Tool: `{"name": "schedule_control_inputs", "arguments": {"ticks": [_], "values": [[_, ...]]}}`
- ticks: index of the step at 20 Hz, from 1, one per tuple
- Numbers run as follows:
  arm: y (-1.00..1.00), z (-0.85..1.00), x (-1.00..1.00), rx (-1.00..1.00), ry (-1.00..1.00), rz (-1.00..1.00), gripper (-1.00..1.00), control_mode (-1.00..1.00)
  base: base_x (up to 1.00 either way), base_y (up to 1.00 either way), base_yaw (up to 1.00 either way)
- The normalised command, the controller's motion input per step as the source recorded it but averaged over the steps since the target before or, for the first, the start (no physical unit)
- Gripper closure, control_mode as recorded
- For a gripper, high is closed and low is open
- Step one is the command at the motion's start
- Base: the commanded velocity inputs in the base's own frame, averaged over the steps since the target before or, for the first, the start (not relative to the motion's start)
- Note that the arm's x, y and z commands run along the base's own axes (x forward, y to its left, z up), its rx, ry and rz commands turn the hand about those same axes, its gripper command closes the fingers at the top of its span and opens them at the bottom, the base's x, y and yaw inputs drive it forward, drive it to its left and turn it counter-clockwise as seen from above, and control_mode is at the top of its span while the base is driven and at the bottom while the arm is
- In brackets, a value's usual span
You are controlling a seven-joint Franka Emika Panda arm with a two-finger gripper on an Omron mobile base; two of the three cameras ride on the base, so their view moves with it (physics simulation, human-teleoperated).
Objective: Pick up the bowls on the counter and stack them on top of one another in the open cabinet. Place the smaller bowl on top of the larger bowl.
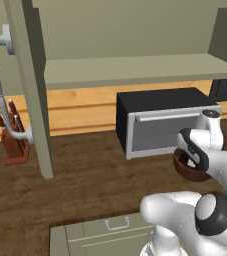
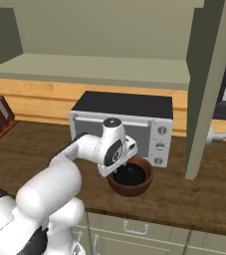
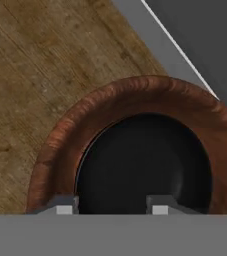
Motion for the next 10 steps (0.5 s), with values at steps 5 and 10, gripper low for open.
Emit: {"name": "schedule_control_inputs", "arguments": {"ticks": [5, 10], "values": [[0.17, 0.58, -0.39, 0.00, -0.22, 0.00, -1.00, -1.00, 0.00, 0.00, 0.00], [0.64, -0.01, -0.75, 0.00, -0.02, 0.00, -1.00, -1.00, 0.00, 0.00, 0.00]]}}
